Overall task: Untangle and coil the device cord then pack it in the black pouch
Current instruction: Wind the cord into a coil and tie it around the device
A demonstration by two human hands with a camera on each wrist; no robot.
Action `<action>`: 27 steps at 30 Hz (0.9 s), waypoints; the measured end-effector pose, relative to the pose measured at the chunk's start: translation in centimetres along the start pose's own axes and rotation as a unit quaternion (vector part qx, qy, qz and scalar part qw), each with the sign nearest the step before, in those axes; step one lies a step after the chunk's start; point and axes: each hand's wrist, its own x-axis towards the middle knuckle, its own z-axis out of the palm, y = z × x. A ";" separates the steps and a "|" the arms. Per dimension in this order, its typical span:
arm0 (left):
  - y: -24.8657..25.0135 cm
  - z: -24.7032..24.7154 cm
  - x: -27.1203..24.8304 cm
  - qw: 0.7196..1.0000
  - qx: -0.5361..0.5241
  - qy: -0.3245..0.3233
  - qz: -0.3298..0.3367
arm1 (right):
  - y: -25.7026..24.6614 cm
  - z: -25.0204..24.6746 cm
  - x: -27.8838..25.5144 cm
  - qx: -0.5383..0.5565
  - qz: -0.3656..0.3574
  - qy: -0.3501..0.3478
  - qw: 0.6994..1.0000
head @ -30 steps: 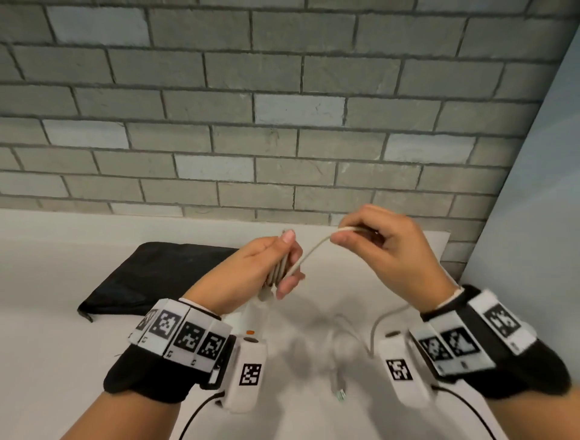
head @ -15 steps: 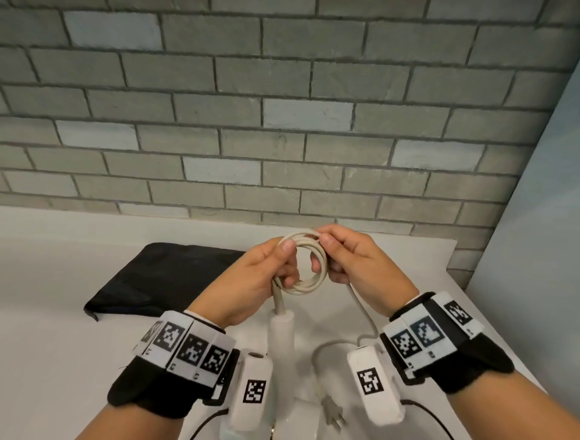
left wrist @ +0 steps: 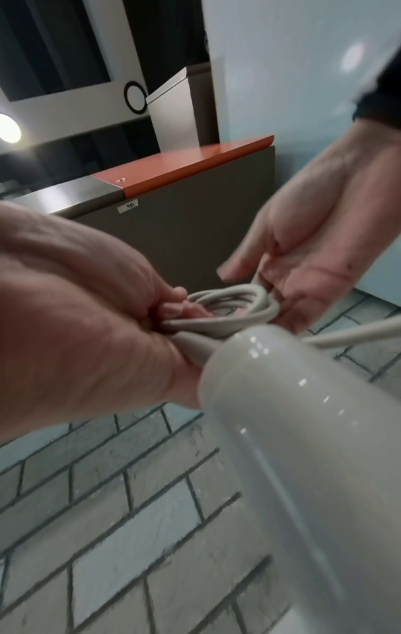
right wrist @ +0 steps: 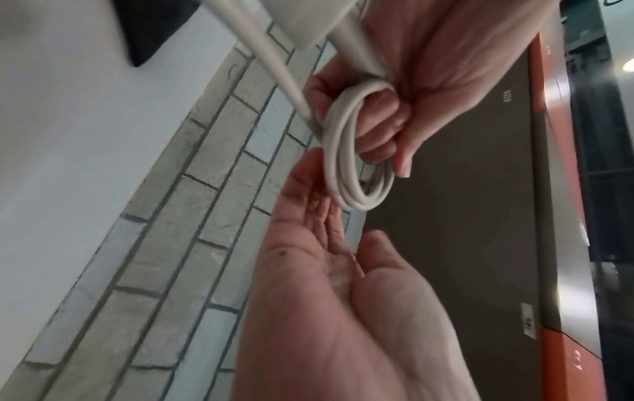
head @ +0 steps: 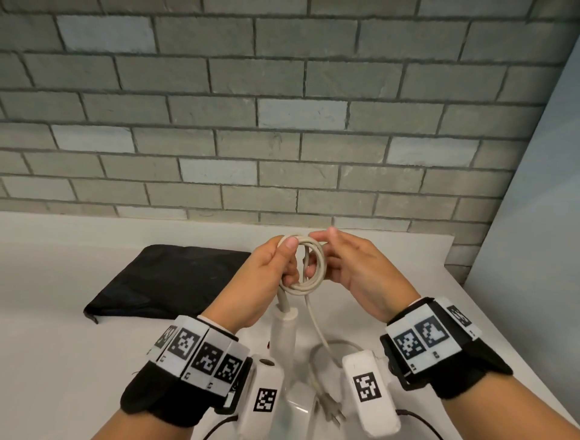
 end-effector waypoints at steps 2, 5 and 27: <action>0.0 0.1 0.0 0.999 0.036 0.000 0.009 | -0.1 0.1 -0.3 0.000 -0.005 0.001 1.000; 0.2 0.5 0.1 0.996 0.084 0.009 0.027 | -0.1 0.3 -0.3 0.038 0.016 -0.010 0.999; -0.4 2.9 0.0 0.938 0.299 0.106 0.137 | 0.0 0.1 -1.2 -0.275 -0.004 0.150 0.950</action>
